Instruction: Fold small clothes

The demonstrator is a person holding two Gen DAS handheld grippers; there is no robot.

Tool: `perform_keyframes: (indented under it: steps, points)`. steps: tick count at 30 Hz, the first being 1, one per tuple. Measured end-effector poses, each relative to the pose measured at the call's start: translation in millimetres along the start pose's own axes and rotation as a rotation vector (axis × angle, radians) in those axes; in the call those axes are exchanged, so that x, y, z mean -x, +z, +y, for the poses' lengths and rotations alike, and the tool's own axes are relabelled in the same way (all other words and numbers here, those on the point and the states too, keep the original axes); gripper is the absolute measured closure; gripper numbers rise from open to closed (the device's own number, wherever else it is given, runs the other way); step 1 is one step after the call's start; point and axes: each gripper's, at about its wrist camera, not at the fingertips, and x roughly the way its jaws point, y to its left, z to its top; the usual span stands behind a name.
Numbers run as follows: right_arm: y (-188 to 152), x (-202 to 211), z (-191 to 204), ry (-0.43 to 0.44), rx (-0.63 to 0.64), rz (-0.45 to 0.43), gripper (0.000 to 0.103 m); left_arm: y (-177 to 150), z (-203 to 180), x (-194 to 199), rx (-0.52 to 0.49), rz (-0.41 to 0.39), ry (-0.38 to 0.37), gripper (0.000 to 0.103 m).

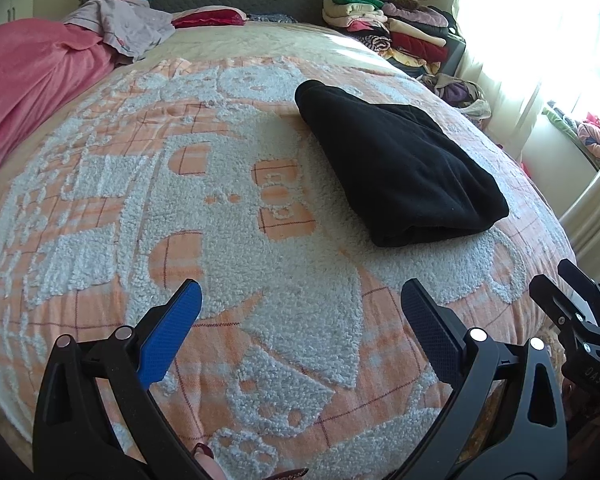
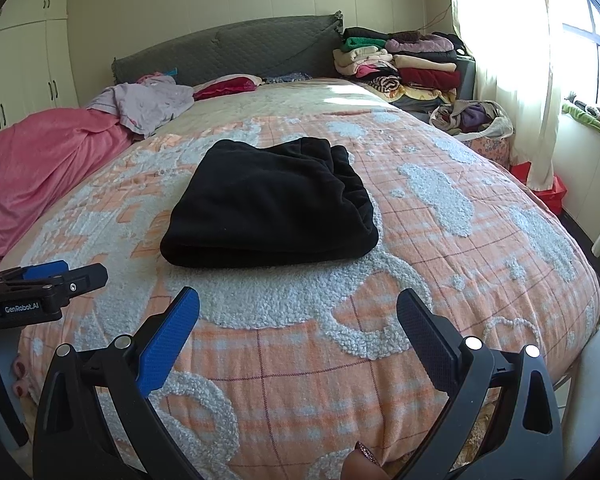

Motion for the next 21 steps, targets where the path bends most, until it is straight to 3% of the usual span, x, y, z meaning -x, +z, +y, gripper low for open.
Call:
perform_keyframes:
  steps: [21]
  points:
    - [-0.2,0.5,-1.3,-0.002,-0.007,0.002,0.005,-0.7,-1.0,0.3,-0.003,0.006,0.003,0.01]
